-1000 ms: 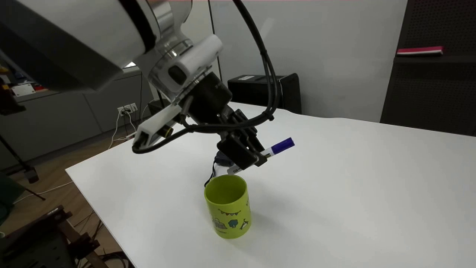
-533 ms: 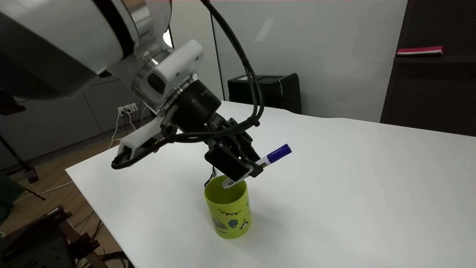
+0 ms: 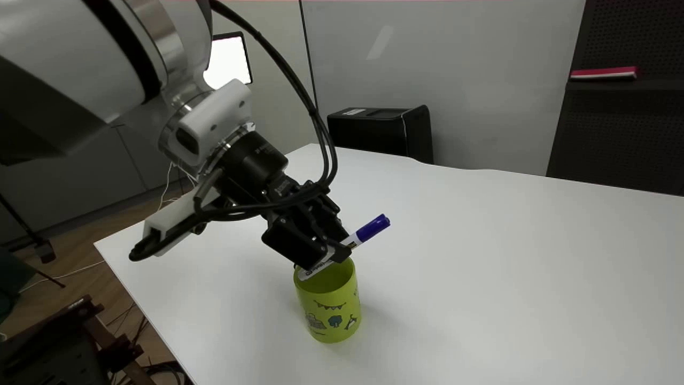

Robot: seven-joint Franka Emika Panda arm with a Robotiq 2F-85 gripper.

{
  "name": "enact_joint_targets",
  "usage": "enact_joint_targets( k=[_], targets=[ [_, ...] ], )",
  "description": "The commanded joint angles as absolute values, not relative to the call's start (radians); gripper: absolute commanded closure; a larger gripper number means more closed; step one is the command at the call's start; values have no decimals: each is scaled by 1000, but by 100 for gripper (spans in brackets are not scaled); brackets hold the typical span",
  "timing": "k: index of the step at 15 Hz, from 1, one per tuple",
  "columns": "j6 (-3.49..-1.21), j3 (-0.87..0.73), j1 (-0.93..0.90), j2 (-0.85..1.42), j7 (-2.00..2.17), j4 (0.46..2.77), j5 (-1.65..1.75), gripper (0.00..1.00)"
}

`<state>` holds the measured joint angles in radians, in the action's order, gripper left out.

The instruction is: Place the blue pen inside the yellow mug

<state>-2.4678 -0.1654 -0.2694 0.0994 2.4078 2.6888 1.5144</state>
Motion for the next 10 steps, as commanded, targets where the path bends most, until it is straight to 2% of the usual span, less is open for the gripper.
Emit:
enact_joint_targets(
  k=[1,8,10],
  targets=[
    [-2429,-44,-185,95,2489,2697,1553,94],
    [-2393,37,-123,111,2664,2677,1710,94],
    [-2396,44,-108,78,2604,2669,1678,94]
  ],
)
